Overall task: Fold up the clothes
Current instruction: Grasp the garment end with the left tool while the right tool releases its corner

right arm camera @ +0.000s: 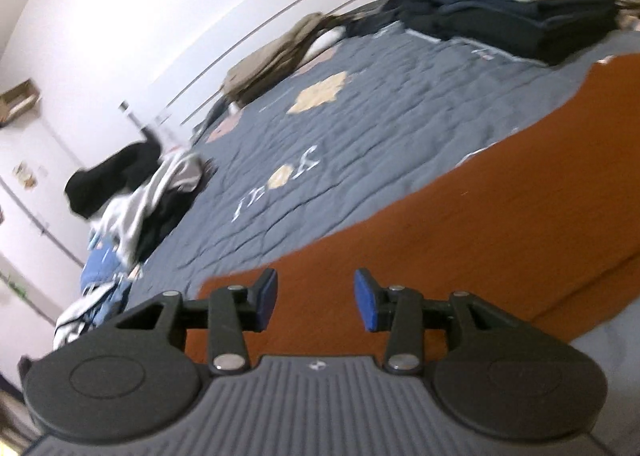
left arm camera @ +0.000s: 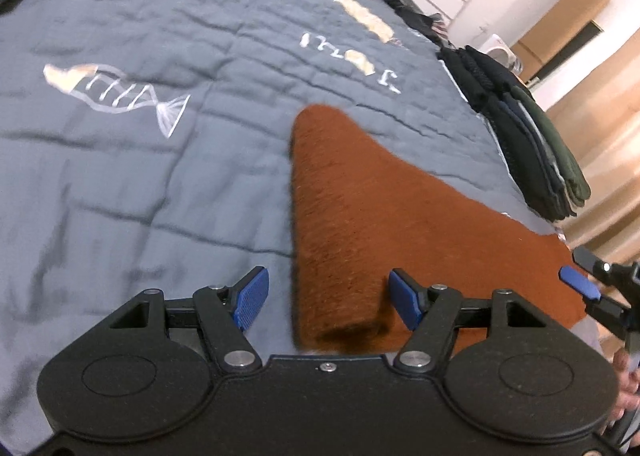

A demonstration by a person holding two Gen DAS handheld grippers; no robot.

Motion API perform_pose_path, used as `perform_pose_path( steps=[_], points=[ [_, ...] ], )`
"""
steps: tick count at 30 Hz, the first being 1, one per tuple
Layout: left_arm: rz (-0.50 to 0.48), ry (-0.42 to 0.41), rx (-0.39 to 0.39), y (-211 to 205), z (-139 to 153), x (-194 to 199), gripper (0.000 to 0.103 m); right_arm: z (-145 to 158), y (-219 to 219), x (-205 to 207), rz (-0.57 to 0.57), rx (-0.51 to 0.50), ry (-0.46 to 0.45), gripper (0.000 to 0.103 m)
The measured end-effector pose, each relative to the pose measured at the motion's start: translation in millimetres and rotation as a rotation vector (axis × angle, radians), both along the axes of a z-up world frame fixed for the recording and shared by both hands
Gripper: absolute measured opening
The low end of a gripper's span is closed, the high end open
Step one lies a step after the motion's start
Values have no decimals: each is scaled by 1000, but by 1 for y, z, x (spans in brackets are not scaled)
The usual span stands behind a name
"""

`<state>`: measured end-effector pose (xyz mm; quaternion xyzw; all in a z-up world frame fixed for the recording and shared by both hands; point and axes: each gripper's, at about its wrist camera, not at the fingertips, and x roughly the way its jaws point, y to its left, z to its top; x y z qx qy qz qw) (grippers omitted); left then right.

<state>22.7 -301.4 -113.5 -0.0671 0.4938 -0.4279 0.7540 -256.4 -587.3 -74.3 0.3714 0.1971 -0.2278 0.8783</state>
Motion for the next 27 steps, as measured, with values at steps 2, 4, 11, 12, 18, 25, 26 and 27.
perform_pose_path(
  steps=[2,4,11,12,18,25,26,27],
  points=[
    [10,37,-30,3,-5,3,66,-1,5,4,20,12,-11,42],
    [11,73,-49,3,-11,5,66,-4,8,8,38,32,-23,43],
    [17,131,-85,-3,-23,10,64,-15,16,21,80,46,-5,43],
    [11,135,-91,-5,-22,10,63,-16,15,22,83,50,-2,43],
    [-26,94,-59,-14,-22,0,27,-19,14,21,85,62,0,43],
    [-6,98,-51,-17,-24,1,27,-18,17,20,85,68,-4,43],
    [-5,95,-50,-17,-24,1,27,-19,18,21,89,68,-1,43],
    [-7,91,-50,-18,-24,1,26,-19,19,22,92,69,2,43]
  ],
)
